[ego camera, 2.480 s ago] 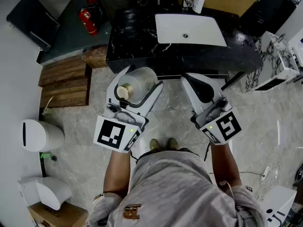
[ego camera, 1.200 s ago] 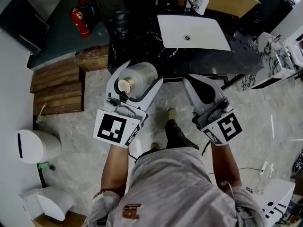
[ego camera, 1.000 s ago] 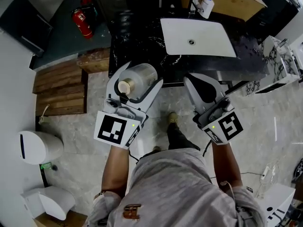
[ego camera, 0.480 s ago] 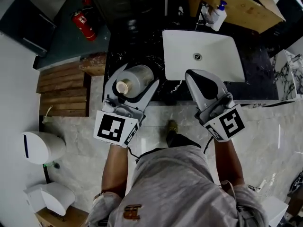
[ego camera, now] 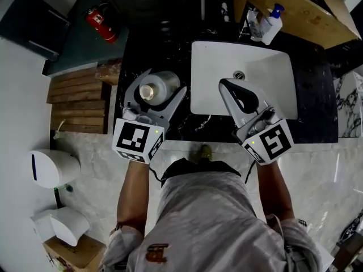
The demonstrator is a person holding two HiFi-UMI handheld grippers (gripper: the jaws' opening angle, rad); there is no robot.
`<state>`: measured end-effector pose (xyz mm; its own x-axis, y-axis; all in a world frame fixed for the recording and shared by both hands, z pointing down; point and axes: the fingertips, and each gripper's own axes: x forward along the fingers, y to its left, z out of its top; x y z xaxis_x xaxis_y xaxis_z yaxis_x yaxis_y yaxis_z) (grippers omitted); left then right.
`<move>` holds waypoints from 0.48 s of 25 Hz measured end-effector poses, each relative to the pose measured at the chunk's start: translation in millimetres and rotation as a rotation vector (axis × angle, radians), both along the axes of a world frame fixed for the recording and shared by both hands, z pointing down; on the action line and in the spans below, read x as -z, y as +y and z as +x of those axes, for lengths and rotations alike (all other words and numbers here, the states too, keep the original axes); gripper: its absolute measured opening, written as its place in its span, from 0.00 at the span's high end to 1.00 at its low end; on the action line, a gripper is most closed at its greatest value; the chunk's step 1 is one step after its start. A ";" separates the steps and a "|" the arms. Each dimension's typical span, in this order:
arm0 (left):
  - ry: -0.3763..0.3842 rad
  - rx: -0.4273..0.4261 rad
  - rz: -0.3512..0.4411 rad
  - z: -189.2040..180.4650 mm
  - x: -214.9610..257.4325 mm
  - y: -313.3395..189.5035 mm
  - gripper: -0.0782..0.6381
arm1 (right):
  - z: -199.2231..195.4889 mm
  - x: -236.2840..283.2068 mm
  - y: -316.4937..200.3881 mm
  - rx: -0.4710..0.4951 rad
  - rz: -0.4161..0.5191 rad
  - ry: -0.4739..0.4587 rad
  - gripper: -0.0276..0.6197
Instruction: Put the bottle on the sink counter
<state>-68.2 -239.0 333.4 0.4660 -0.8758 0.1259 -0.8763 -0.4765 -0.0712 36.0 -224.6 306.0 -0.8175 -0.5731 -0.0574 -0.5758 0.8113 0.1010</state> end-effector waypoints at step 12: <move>-0.063 -0.021 -0.184 0.2 -67.7 -64.8 0.43 | 2.7 -32.3 -48.9 -0.051 -0.074 0.035 0.96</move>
<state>-68.0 -303.8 401.1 0.4702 -0.8255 0.3122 -0.8626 -0.5046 -0.0352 38.7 -273.5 338.3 -0.7882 -0.6153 0.0146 -0.6134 0.7873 0.0621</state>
